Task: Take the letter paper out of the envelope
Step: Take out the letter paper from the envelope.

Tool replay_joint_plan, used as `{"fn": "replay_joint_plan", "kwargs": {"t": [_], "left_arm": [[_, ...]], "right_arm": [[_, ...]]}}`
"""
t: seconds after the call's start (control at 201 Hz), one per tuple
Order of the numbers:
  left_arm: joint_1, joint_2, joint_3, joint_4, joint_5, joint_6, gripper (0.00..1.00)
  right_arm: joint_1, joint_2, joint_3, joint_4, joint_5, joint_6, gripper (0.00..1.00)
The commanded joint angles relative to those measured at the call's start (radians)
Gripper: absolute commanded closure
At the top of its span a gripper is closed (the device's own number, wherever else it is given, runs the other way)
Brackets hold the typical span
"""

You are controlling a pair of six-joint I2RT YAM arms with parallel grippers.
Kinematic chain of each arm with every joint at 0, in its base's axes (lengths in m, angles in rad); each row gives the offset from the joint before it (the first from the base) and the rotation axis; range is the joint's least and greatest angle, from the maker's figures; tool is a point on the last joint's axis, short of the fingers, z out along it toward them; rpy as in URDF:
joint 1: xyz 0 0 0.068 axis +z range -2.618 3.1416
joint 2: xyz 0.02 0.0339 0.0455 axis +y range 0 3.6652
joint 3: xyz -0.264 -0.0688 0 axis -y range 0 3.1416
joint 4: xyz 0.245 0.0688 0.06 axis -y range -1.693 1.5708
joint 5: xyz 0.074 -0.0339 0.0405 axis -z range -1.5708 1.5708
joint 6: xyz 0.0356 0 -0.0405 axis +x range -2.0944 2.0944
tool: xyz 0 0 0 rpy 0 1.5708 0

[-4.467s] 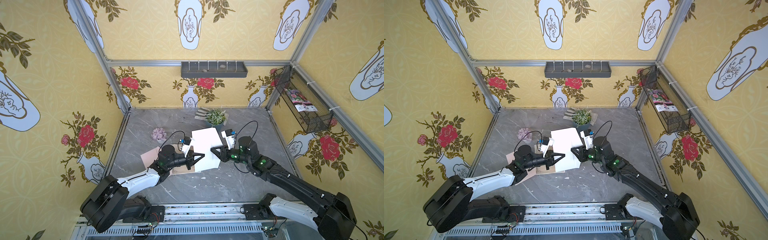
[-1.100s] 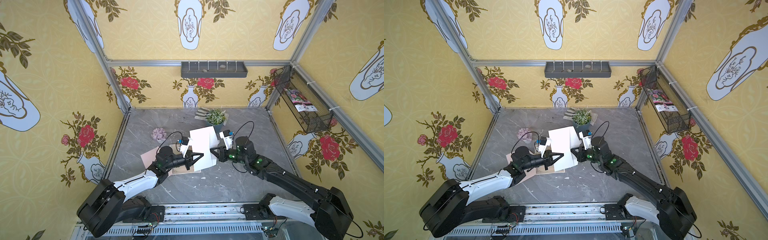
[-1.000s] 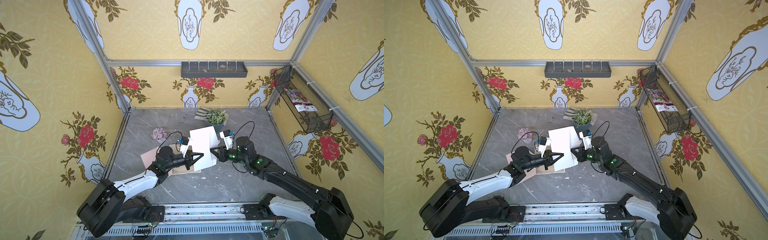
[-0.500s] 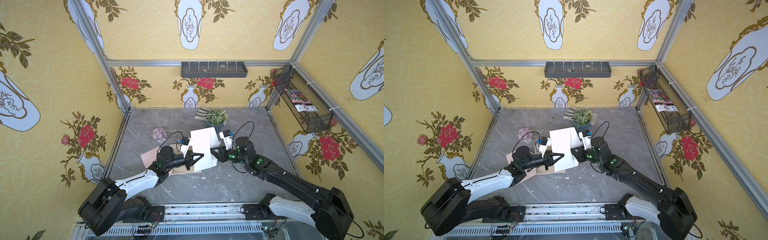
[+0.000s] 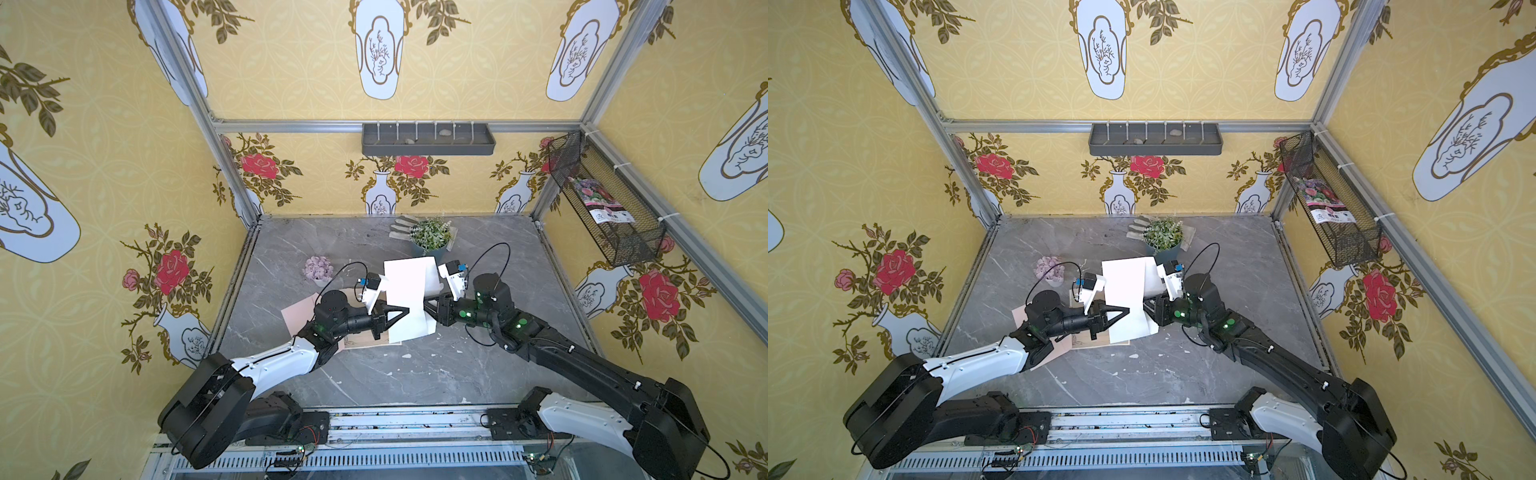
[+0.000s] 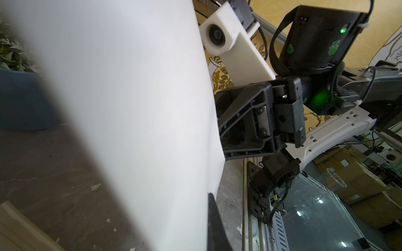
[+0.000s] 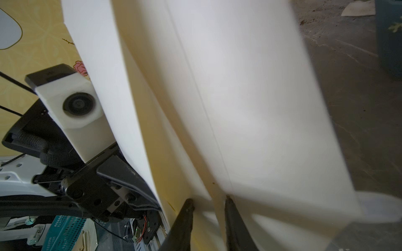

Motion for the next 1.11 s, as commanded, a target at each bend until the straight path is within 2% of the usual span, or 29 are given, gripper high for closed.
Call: {"fn": "replay_joint_plan", "kwargs": {"t": [0.0, 0.329, 0.583, 0.817, 1.1], "left_arm": [[-0.002, 0.008, 0.01, 0.04, 0.038, 0.002, 1.0], [0.005, 0.008, 0.015, 0.031, 0.055, 0.003, 1.0], [0.009, 0.03, 0.044, 0.032, 0.138, -0.023, 1.0], [0.009, 0.081, 0.067, 0.08, 0.202, -0.068, 1.0], [0.009, 0.086, 0.071, 0.08, 0.208, -0.069, 1.0]], "right_arm": [[0.005, -0.003, 0.002, 0.092, -0.147, -0.005, 0.73], [-0.011, -0.07, -0.027, 0.034, -0.159, -0.022, 0.73], [-0.026, -0.121, -0.057, 0.051, -0.187, -0.018, 0.72], [-0.026, -0.118, -0.071, 0.101, -0.219, -0.003, 0.72], [-0.025, -0.111, -0.08, 0.14, -0.223, 0.01, 0.74]]}}
